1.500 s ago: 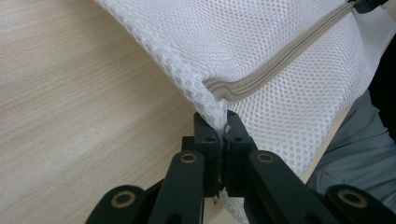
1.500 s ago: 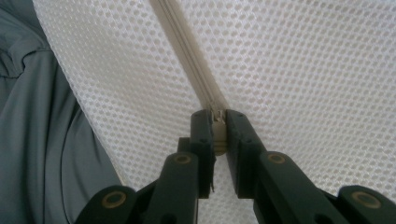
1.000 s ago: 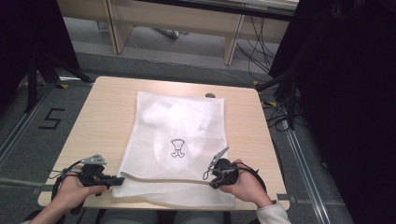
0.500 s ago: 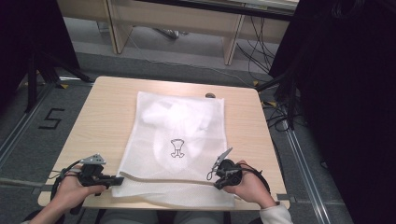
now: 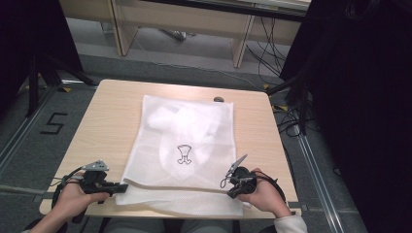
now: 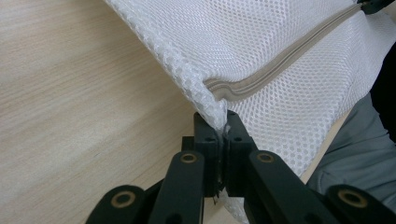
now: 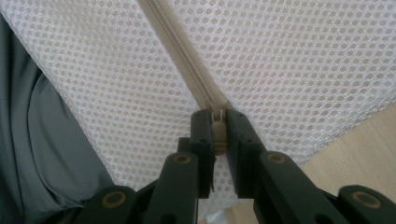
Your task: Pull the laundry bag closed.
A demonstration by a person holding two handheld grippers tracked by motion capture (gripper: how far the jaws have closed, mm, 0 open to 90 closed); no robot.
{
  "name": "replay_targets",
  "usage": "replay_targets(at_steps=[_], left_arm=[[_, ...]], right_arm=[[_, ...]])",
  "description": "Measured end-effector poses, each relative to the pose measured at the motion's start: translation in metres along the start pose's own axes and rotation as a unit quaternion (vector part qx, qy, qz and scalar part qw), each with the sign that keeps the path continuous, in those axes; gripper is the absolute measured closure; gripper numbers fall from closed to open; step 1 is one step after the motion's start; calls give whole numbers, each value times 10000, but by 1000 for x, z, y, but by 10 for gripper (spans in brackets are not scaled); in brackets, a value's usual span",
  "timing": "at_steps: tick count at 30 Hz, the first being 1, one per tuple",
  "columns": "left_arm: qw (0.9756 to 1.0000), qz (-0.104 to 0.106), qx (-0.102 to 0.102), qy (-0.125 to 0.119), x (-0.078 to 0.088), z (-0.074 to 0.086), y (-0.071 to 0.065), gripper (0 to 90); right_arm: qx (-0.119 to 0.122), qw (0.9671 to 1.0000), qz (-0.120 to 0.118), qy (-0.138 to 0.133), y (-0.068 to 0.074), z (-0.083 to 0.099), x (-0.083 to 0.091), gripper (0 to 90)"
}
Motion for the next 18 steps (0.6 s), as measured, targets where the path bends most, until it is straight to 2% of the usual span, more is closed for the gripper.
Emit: replay_targets(at_steps=[1,2,4,5,6,8,16,18], left_arm=[[10000,-6,-6,0,0,0,0,863],[9999,32,22,100,1,0,0,863],[10000,4,1,23,1,1,1,863],[10000,2,-1,6,1,1,1,863],[9999,23,9,103,2,1,1,863],[10000,-3,23,61,1,1,0,863],[9998,67,52,153,0,3,1,859],[9999,58,70,72,-1,3,1,851]], right_arm=[[27,10000,7,-26,-1,0,0,823],[28,10000,12,9,-1,1,0,823],[-50,10000,0,22,-1,2,0,823],[5,10000,-2,24,-2,3,0,823],[2,10000,28,40,-3,4,0,823],[-41,10000,-9,32,-3,4,0,823],[-37,10000,32,59,-2,4,0,822],[-25,10000,31,51,-2,4,-1,820]])
Point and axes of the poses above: each handheld gripper's, and its own axes: x roughly backward along the jaws, z roughly out of its underside, y roughly to its left, the point moved 5 cm from there along -x, roughly forward along the jaws, and after that the axes turned 14 degrees about z, right-handed, at the moved point
